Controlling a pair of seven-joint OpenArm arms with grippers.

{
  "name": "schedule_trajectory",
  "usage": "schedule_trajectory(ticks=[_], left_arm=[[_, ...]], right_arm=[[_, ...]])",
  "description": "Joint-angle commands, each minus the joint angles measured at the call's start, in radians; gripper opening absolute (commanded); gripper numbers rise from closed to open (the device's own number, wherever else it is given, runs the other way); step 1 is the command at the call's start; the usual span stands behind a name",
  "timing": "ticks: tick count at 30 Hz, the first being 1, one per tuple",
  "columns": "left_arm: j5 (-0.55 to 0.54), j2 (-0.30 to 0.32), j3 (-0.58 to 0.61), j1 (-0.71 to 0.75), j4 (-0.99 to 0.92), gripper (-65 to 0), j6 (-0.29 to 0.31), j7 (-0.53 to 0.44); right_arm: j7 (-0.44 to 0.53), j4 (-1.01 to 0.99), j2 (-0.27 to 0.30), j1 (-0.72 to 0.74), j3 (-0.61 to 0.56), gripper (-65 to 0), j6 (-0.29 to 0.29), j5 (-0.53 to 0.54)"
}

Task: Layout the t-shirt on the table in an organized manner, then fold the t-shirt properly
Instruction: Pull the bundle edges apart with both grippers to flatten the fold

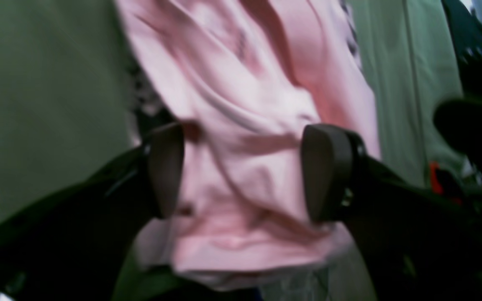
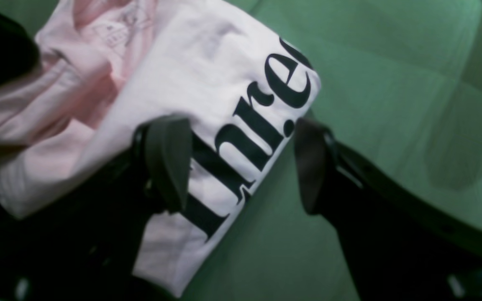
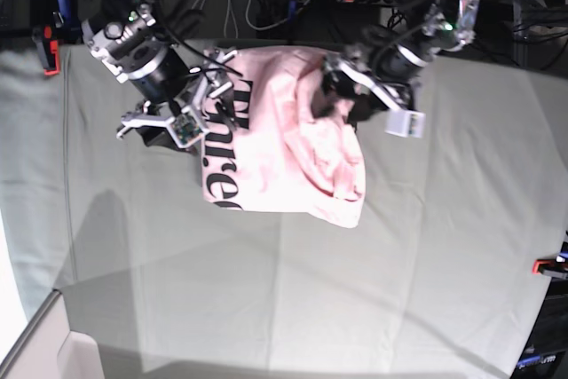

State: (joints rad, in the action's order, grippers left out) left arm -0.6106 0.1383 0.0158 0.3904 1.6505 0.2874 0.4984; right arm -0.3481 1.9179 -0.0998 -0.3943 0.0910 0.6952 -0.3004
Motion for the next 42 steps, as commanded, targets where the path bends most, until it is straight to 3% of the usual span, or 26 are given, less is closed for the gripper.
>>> schedule_trajectory(ticks=[1,12,16,18,21,30,34,37,42], left_arm=[[-0.013,0.004,0.013,0.002,0.020,-22.3,0.009,-0.016],[-0.012,0.004,0.022,0.017,0.018,-23.7,0.009,-0.016],[-0.021,0.004,0.014,0.038,0.038,-37.5,0.009,-0.024],[-0.021,0.004,0.014,0.045,0.072,-41.2,0.009,-0.022],[-0.021,0.004,0.014,0.058,0.109,-39.0,0.009,-0.020],[-0.013,0.004,0.017,0.057,0.086,-18.3,0.008,-0.016],[-0.013,-0.004,0.022,0.048,0.041,-15.2,0.008,-0.016],[-0.016,-0.004,0.022,0.048,0.040,-21.0,0.008,-0.016],[-0.021,0.004,0.013,0.051,0.049,-42.7,0.009,-0.024]], right_arm=[[0.025,0.015,-0.004,-0.001,-0.003,-26.2,0.003,0.016],[0.024,0.015,-0.002,-0.005,0.002,-26.2,0.003,0.016],[0.025,0.015,-0.002,-0.015,0.002,-26.2,0.003,0.016],[0.025,0.015,-0.002,-0.016,0.002,-26.2,0.003,0.016],[0.025,0.015,-0.002,-0.016,0.002,-26.2,0.003,0.016],[0.025,0.015,-0.002,-0.028,0.002,-26.2,0.003,0.016],[0.025,0.015,-0.002,-0.030,0.000,-26.2,0.003,0.016],[0.025,0.015,-0.002,-0.030,0.000,-26.2,0.003,0.016],[0.025,0.015,-0.002,-0.030,0.002,-26.2,0.003,0.016]])
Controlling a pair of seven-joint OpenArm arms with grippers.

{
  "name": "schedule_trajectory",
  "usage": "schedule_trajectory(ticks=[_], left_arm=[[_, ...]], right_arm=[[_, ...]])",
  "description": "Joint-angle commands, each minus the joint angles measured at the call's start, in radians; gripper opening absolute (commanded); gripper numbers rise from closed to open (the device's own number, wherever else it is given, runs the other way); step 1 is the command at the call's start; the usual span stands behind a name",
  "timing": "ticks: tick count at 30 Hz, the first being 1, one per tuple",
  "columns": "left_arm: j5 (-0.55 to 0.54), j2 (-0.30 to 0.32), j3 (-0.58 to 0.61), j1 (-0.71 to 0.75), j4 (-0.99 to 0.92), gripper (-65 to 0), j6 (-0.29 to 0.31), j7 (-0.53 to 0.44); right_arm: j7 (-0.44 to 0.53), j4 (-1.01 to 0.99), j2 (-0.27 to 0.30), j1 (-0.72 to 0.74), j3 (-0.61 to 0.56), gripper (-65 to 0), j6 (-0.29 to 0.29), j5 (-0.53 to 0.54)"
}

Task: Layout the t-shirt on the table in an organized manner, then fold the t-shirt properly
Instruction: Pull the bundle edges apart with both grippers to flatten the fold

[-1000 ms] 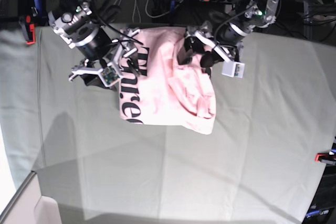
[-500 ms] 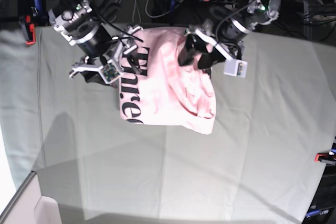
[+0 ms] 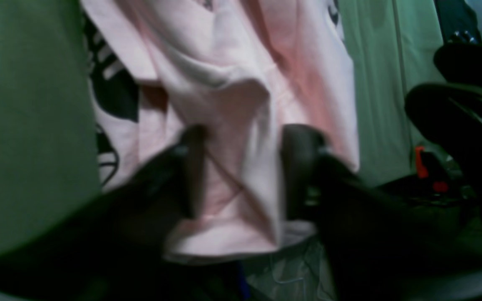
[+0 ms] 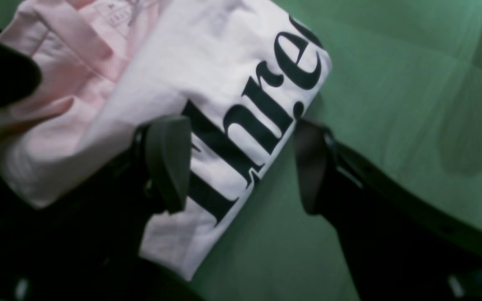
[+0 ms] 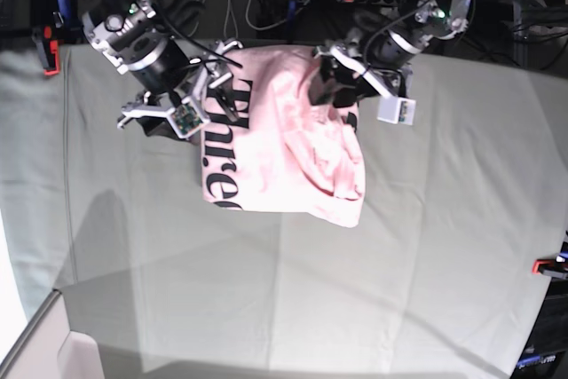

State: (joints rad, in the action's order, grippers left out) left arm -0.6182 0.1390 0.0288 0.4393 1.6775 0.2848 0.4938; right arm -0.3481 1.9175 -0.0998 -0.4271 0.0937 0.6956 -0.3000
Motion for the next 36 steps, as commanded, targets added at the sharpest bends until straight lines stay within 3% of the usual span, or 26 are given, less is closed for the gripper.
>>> schedule_trajectory(ticks=[1,7,12,15,18,19,32,36], left_arm=[[-0.013,0.011,0.000,0.002,0.022,-45.4,0.012,-0.019],[-0.015,0.026,-0.007,0.005,0.023,-46.3,0.012,-0.019],[-0.016,0.004,-0.073,0.010,0.011,-47.0,0.012,-0.013],[-0.016,-0.002,-0.106,0.008,0.011,-53.0,0.012,-0.011],[-0.016,-0.002,-0.122,-0.003,0.006,-64.7,0.012,-0.013],[-0.016,-0.002,-0.120,-0.009,-0.009,-65.0,0.012,-0.011],[-0.016,0.000,-0.119,-0.041,-0.158,-63.7,0.012,-0.010],[-0.016,0.003,-0.119,-0.040,-0.149,-51.3,0.012,-0.010]], right_arm=[[0.025,0.015,-0.002,0.003,-0.001,-26.2,0.003,0.015],[0.025,0.015,-0.002,0.001,-0.001,-26.2,0.003,0.015],[0.025,0.015,-0.001,0.001,-0.001,-26.2,0.003,0.015],[0.025,0.015,-0.001,0.001,-0.001,-26.2,0.003,0.015],[0.024,0.015,-0.001,0.001,-0.001,-26.2,0.003,0.015],[0.024,0.015,-0.001,0.001,-0.001,-26.2,0.003,0.015],[0.024,0.013,-0.004,0.001,-0.005,-26.2,0.003,0.015],[0.024,0.013,-0.007,0.001,-0.039,-26.2,0.003,0.017]])
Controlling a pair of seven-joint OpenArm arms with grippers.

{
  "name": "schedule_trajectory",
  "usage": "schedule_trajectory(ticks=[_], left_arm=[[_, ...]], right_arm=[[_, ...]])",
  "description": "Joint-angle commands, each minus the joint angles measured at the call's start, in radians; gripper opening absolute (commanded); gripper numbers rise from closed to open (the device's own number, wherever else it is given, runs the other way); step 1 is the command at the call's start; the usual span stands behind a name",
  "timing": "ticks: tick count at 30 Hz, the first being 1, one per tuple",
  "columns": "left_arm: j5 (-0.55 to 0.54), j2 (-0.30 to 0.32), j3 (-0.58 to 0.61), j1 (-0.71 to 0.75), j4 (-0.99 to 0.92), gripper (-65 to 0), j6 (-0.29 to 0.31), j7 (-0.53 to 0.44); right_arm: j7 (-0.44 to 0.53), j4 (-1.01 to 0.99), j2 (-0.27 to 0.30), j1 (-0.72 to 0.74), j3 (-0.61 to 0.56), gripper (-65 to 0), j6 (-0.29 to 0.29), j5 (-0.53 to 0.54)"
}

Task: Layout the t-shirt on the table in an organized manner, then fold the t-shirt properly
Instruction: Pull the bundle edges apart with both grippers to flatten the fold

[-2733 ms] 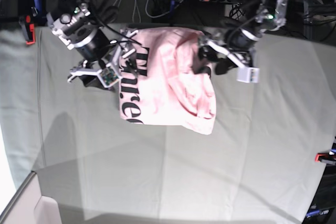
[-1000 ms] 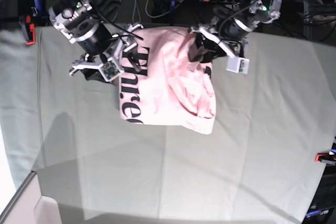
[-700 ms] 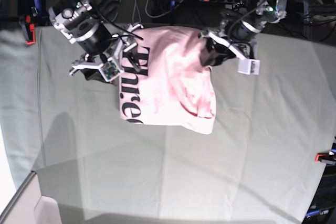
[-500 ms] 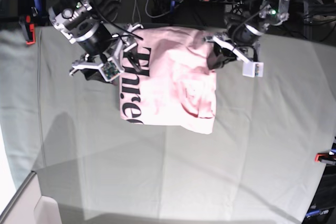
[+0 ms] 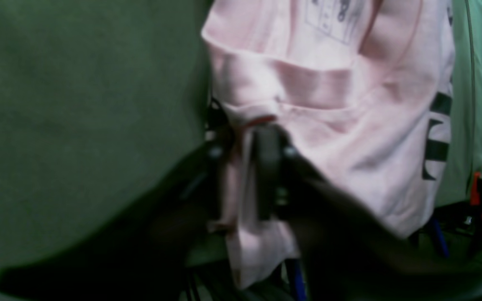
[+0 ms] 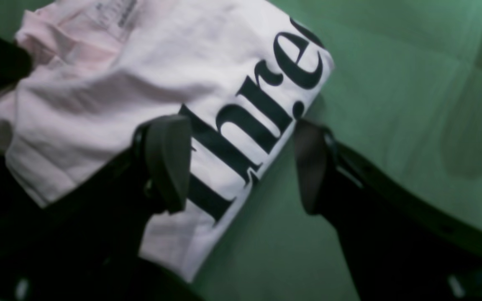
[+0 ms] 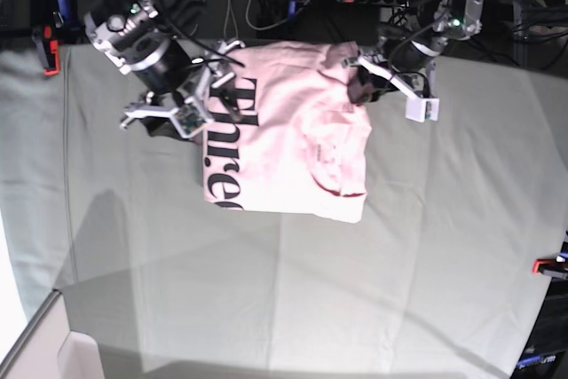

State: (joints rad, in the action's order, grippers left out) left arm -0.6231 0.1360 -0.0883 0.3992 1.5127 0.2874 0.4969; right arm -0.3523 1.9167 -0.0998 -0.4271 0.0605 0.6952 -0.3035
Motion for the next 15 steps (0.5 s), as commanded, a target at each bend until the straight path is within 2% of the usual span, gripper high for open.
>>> schedule_trajectory(ticks=[1,4,8,12,15], left_arm=[[-0.011,0.006,-0.001,0.000,0.016,-46.5,0.009,-0.013],[-0.011,0.004,-0.003,0.000,0.018,-33.3,0.009,-0.013],[-0.011,0.006,-0.003,0.030,0.081,-20.5,0.009,-0.013],[-0.011,0.012,-0.006,0.056,0.176,-16.1,0.009,-0.013],[-0.011,0.004,-0.047,0.066,0.214,-15.6,0.009,-0.013]], right_arm=[[0.028,0.014,-0.007,0.001,-0.021,-26.3,0.003,0.020],[0.028,-0.052,-0.004,0.015,-0.057,-29.3,0.003,0.020],[0.028,-0.196,-0.004,0.086,-0.057,-41.9,0.003,0.020],[0.029,-0.313,-0.002,0.133,-0.001,-49.1,0.003,0.020],[0.032,-0.359,-0.004,0.147,0.063,-47.0,0.003,0.020]])
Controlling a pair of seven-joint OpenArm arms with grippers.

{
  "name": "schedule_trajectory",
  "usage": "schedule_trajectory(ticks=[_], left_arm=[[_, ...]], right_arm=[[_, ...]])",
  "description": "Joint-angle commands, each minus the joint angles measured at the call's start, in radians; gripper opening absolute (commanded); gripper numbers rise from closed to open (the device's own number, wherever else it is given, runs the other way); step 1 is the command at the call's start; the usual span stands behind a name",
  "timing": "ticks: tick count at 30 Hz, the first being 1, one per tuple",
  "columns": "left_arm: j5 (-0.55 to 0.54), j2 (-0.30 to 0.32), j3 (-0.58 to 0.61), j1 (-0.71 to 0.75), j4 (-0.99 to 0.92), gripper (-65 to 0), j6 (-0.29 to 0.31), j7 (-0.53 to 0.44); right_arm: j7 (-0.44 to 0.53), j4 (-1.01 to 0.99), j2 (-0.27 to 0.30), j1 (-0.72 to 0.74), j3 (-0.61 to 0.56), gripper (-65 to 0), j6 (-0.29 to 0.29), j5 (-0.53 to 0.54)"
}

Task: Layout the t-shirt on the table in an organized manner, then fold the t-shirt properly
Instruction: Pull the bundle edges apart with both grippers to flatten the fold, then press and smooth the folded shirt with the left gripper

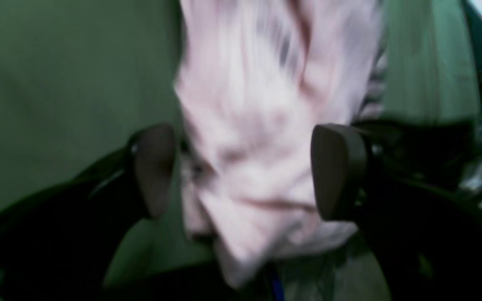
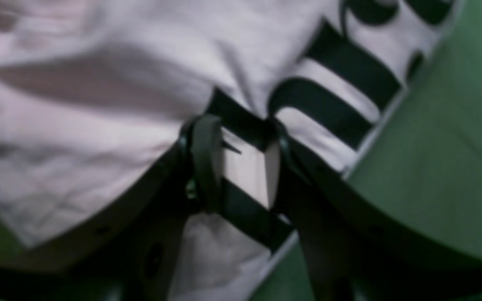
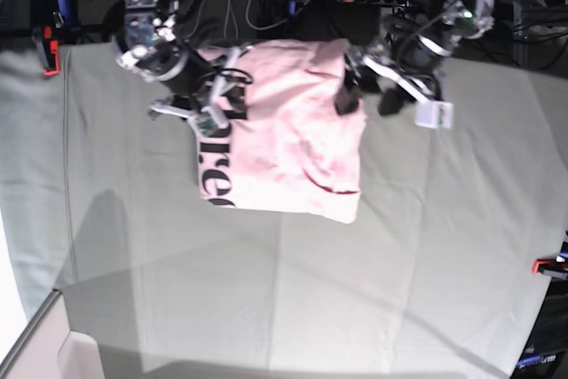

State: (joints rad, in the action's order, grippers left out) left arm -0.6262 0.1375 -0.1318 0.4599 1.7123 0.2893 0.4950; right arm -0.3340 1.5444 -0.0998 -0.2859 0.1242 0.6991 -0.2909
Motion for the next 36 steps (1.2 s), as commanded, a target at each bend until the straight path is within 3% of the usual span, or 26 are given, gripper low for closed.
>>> schedule_trajectory(ticks=[1,5,10,24,36], left_arm=[[-0.008,0.001,-0.019,0.001,0.015,-15.6,0.008,-0.011],[-0.008,0.000,-0.038,-0.040,0.010,-15.6,0.008,-0.011],[-0.008,-0.046,-0.042,-0.091,-0.031,-15.5,0.006,-0.011],[-0.007,-0.105,-0.015,-0.181,-0.188,-15.5,0.004,-0.011],[-0.005,-0.109,-0.015,-0.258,-0.366,-15.9,0.006,-0.011]], right_arm=[[0.014,0.005,-0.004,0.012,0.025,-46.0,-0.001,0.008],[0.016,0.001,-0.004,0.007,0.084,-44.0,-0.001,0.008],[0.016,0.038,-0.004,-0.017,0.081,-44.0,-0.001,0.008],[0.014,0.245,-0.030,-0.065,0.081,-44.0,-0.001,0.058],[0.013,0.245,-0.028,-0.068,0.084,-44.0,-0.001,0.057]])
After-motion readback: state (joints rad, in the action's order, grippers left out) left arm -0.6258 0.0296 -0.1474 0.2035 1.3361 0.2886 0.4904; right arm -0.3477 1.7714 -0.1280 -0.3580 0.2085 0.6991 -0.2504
